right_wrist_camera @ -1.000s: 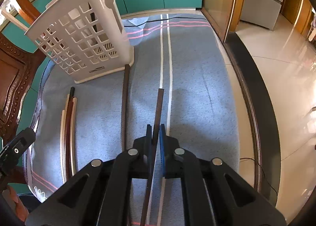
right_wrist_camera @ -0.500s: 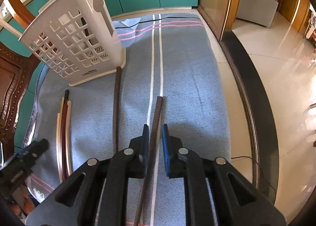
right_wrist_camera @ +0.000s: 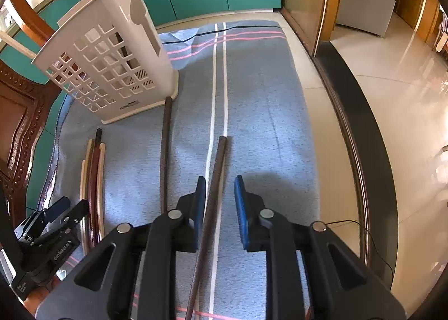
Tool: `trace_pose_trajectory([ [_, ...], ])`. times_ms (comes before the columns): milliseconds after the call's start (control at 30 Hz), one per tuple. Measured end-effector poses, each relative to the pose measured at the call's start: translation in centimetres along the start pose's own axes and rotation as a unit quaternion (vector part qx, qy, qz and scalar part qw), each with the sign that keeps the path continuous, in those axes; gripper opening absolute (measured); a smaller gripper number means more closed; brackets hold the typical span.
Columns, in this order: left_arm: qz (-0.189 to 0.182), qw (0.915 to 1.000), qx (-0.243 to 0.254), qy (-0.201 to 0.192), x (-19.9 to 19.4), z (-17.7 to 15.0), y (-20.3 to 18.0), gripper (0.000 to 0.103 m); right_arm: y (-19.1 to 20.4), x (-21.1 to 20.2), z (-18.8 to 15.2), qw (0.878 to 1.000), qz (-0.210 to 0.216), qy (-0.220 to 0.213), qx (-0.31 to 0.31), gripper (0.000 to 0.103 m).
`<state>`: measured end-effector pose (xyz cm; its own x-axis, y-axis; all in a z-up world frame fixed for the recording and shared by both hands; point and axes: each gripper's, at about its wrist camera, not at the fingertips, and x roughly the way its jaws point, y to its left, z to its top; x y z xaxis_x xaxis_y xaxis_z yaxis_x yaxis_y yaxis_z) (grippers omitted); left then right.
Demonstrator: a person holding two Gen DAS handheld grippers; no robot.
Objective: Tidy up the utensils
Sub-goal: 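Close the left tool on a light wooden chopstick while the right tool closes on a dark brown one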
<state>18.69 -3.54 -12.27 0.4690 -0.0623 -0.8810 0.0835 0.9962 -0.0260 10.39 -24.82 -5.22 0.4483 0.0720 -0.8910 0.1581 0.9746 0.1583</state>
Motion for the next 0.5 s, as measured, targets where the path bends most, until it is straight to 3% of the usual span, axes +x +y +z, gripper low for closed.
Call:
trace_pose_trajectory([
  [33,0.001,1.0,0.005,-0.001,-0.1,0.0,0.0,0.026,0.1,0.0,0.0,1.0,0.0,0.0,-0.001,0.022],
  [133,-0.004,0.9998,0.021,-0.006,-0.1,0.0,-0.7,0.013,0.4,0.1,-0.1,1.0,0.001,0.002,-0.005,0.023],
  [233,-0.011,0.9998,0.013,-0.007,-0.4,0.1,-0.9,0.013,0.4,0.2,-0.1,1.0,0.0,0.003,-0.007,0.023],
  [500,-0.072,0.9963,-0.03,-0.036,-2.1,0.6,-0.1,0.013,0.5,0.8,-0.3,1.0,-0.008,0.009,-0.008,0.024],
])
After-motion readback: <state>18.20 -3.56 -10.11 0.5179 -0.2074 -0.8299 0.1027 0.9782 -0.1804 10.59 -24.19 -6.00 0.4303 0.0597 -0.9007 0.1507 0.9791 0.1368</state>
